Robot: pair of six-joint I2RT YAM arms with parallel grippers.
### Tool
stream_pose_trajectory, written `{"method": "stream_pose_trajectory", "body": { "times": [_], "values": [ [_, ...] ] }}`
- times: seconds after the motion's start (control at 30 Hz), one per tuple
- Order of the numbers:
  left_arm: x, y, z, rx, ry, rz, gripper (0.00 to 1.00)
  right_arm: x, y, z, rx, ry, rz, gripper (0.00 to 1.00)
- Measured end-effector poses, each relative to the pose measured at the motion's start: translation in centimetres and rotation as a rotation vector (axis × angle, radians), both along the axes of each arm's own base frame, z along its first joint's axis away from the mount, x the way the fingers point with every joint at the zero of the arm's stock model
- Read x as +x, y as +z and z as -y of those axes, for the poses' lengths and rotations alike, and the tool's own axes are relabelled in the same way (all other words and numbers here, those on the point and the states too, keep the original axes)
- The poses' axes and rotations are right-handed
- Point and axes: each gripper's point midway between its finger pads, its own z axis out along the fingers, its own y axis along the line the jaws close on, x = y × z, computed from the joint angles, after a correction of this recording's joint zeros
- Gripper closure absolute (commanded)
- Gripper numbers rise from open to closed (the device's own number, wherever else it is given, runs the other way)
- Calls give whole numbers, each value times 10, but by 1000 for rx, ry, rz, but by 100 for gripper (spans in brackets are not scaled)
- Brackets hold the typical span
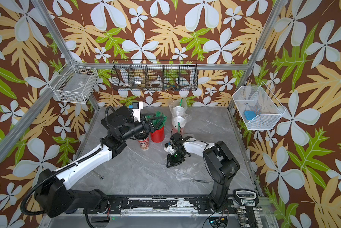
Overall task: Pack milk tea into plastic carrier bags
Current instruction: Adjust the plastic carrier bag at the center of the board.
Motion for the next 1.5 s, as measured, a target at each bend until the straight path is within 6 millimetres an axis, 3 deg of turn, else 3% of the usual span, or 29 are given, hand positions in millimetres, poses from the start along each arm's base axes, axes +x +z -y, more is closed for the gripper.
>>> {"method": "stream_pose_trajectory", "body": {
  "times": [0.13, 0.3, 0.57, 0.87, 0.97, 1.2, 1.5],
  "values": [
    [-2, 2, -4, 7, 15, 9, 1, -3, -1, -13, 32, 37, -20, 91],
    [-3, 1, -9, 32, 41, 12, 0, 1, 7, -22, 70, 42, -18, 95],
    [-13, 1, -30, 93, 118, 30, 0, 13, 59, -37, 190, 52, 81, 99],
    [-39, -20, -68, 141, 220, -9, 3, 17, 112, -46, 302, 36, 172, 100],
    [-51, -35, -80, 142, 241, -47, 6, 19, 126, -48, 330, 38, 203, 100],
    [-82, -94, -104, 143, 256, -205, 9, 18, 153, -49, 375, 30, 243, 100],
    [-114, -181, -109, 94, 201, -484, 10, 21, 180, -50, 420, 29, 306, 100]
  ]
}}
